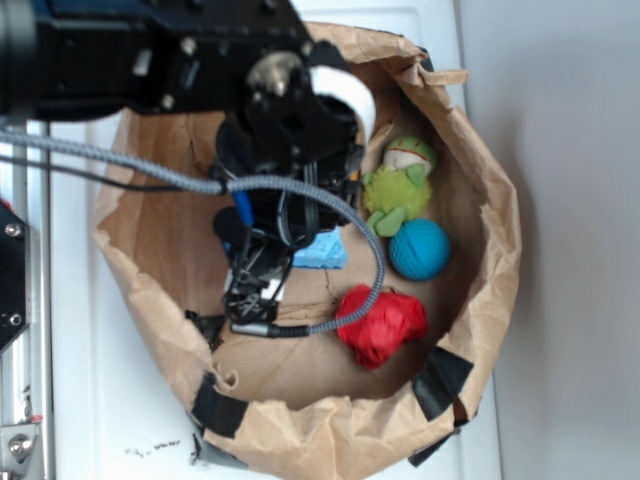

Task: Grab the blue sponge.

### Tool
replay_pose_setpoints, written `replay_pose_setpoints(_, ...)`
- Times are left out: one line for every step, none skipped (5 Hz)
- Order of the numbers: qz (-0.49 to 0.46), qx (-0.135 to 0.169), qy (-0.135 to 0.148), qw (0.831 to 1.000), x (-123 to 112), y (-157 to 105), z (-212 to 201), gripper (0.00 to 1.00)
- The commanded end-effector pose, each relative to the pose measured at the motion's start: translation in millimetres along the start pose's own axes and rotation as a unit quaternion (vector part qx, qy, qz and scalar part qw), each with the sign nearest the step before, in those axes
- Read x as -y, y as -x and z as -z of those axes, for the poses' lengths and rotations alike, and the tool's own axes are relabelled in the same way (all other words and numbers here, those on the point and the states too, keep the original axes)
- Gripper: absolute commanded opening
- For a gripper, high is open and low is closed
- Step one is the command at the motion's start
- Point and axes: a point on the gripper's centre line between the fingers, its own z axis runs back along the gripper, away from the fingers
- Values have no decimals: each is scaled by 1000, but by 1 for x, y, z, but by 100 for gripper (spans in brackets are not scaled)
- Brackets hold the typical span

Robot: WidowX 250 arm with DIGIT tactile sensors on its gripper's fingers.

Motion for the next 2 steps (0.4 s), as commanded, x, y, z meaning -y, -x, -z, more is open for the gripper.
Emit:
replay_pose_setpoints(-18, 70, -23, 997, -4, -21, -48, 0)
replay_pose_setpoints(-2, 87, -45, 995, -5, -19, -47, 0)
